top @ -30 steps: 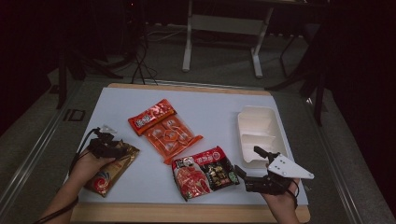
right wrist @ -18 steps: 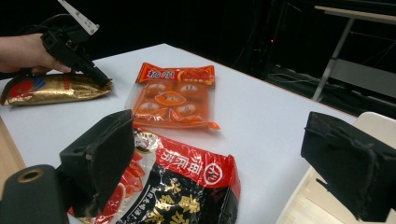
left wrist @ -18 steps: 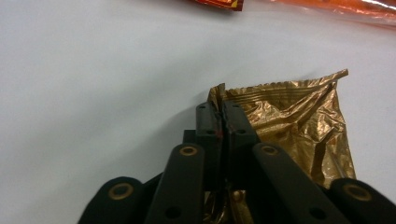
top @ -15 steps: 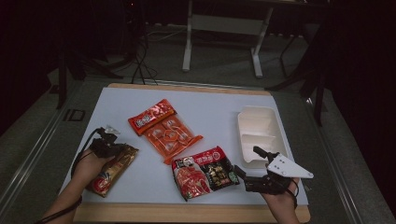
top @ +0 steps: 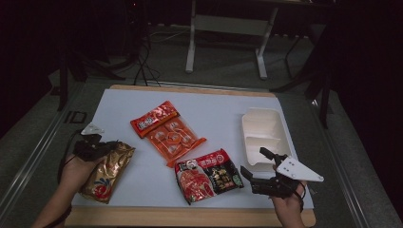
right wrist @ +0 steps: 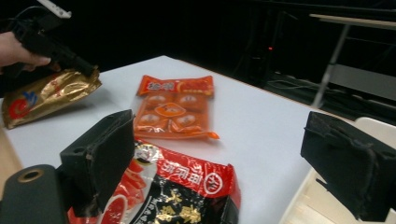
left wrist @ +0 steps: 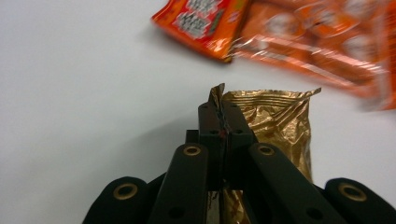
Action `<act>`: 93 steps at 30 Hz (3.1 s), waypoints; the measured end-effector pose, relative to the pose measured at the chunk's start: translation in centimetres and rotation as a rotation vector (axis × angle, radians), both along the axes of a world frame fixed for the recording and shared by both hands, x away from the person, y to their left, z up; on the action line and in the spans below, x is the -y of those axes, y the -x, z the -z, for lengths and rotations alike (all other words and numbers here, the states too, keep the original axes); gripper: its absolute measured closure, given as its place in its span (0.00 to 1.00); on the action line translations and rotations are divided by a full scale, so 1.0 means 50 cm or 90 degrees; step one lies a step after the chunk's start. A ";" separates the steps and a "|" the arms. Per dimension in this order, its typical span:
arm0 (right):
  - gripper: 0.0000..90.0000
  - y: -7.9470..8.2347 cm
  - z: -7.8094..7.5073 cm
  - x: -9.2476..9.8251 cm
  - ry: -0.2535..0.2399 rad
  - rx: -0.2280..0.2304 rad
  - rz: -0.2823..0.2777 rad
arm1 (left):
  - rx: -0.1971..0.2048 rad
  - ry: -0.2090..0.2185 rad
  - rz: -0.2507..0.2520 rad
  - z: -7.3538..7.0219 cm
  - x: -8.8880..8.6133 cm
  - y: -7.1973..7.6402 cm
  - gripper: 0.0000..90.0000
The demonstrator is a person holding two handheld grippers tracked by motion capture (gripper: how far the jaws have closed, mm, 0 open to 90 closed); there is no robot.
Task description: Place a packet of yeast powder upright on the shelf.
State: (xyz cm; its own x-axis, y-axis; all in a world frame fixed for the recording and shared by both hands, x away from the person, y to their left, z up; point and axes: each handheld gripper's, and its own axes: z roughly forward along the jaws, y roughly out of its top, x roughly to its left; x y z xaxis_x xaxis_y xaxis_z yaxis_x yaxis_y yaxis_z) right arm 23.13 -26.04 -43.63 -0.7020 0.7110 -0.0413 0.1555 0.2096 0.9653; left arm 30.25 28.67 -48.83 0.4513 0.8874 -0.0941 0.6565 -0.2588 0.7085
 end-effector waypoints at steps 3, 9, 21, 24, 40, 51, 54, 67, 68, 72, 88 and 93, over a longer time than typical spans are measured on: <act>0.11 0.001 -0.001 0.001 0.000 0.011 -0.004 | 0.012 0.018 0.017 -0.021 0.007 0.016 0.99; 0.15 -0.003 -0.003 0.005 0.019 0.040 -0.009 | 0.041 0.021 0.053 -0.059 0.032 0.045 0.99; 0.13 -0.004 -0.014 0.007 0.016 0.017 -0.001 | 0.119 0.109 0.087 -0.135 0.079 0.077 1.00; 0.12 -0.003 -0.019 0.002 0.020 0.003 0.010 | 0.151 0.129 0.092 -0.149 0.100 0.076 1.00; 0.16 -0.011 -0.089 -0.036 0.018 0.034 -0.040 | 0.217 0.241 0.133 -0.180 0.215 0.033 0.99; 0.19 -0.028 -0.131 -0.073 0.016 0.052 -0.073 | 0.238 0.290 0.169 -0.188 0.312 0.004 0.99; 0.20 -0.035 -0.130 -0.085 0.023 0.048 -0.081 | 0.244 0.300 0.173 -0.185 0.332 0.000 0.99; 0.25 -0.082 -0.120 -0.115 0.026 -0.004 -0.112 | 0.291 0.355 0.164 -0.155 0.399 0.002 0.99; 0.27 -0.086 -0.117 -0.117 0.026 -0.010 -0.112 | 0.292 0.357 0.163 -0.153 0.404 0.004 0.99; 0.37 -0.107 -0.109 -0.122 0.020 -0.051 -0.137 | 0.294 0.363 0.169 -0.148 0.421 0.009 0.99; 0.94 -0.155 -0.103 -0.131 0.018 -0.133 -0.193 | 0.311 0.387 0.197 -0.146 0.442 0.020 0.99; 0.97 -0.157 -0.114 -0.122 0.017 -0.143 -0.216 | 0.303 0.380 0.232 -0.155 0.435 0.019 0.93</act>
